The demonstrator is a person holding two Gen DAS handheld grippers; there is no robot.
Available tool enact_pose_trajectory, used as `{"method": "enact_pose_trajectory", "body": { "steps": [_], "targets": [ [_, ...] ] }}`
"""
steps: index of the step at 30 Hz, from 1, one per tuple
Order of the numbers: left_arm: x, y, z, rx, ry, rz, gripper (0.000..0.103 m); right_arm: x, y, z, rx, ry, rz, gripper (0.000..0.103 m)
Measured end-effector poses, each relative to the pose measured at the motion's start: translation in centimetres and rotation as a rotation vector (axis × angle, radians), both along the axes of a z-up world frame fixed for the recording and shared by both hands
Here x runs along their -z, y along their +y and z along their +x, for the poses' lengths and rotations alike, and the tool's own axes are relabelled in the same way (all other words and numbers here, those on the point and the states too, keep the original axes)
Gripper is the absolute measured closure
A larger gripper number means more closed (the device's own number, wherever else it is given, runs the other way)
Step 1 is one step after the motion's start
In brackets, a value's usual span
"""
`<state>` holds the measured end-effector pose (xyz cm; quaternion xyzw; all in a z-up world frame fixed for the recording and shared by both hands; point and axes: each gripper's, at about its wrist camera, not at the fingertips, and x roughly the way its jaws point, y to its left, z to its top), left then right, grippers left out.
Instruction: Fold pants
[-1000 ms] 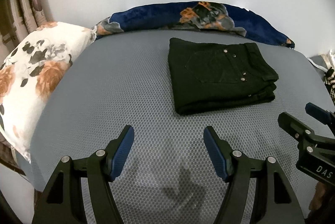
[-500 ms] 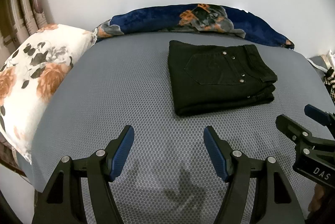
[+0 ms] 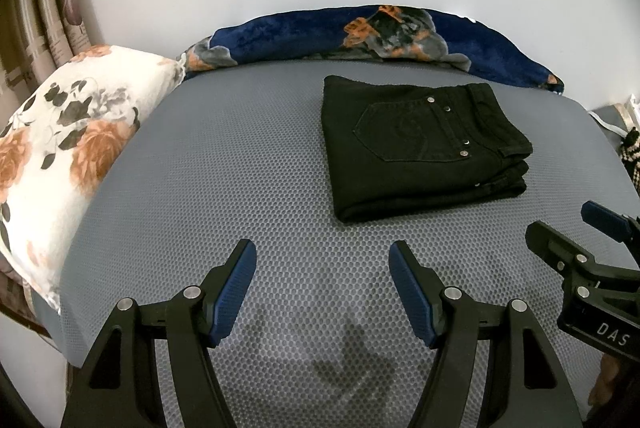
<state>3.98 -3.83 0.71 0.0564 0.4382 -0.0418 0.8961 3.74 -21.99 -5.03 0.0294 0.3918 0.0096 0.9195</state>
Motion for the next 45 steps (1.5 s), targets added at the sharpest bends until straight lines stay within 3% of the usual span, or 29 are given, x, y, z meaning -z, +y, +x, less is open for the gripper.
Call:
{"method": "enact_pose_trajectory", "body": {
  "steps": [45],
  "targets": [
    [0.9,-0.3,0.2,0.01,0.013,0.006,0.034,1.2,0.2,0.0,0.012,0.023,0.005,0.016]
  ]
}}
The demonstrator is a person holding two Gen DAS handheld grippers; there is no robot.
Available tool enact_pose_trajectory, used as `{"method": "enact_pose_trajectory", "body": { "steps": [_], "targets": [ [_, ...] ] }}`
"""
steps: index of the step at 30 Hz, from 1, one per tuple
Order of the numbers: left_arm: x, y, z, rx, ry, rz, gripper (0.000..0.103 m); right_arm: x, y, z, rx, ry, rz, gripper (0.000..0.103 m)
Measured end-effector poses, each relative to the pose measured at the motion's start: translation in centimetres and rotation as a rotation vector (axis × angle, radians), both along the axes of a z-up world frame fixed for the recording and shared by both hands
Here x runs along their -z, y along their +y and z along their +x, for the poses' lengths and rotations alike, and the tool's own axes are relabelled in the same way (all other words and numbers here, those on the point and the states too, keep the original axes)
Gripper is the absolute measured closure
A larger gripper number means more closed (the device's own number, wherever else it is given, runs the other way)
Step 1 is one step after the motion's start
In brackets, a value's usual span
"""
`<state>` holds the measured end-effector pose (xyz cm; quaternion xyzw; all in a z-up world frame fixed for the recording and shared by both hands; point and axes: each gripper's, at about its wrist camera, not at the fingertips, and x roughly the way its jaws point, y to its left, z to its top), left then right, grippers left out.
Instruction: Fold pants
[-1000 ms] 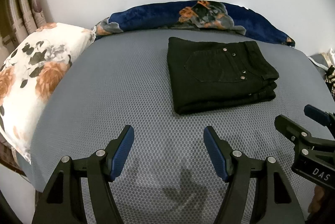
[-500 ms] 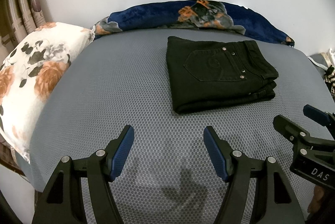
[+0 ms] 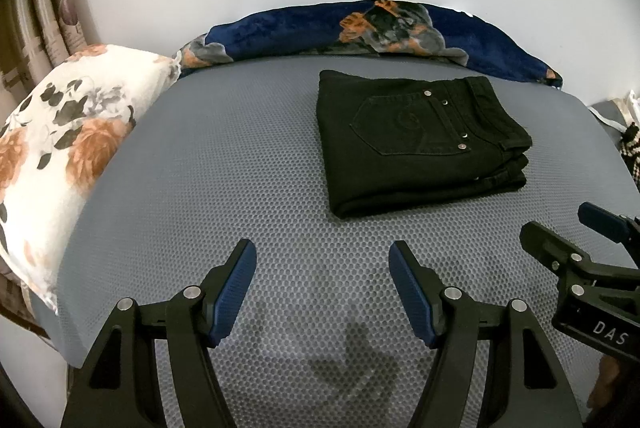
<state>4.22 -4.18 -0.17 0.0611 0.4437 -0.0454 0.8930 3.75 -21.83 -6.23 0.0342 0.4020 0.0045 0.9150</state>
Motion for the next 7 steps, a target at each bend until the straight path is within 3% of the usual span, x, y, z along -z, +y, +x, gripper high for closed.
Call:
{"method": "enact_pose_trajectory", "body": {
  "steps": [7],
  "targets": [
    [0.09,-0.1,-0.02,0.001,0.007,-0.002,0.034,0.17,-0.1,0.03,0.001,0.003,0.003,0.016]
  ]
}}
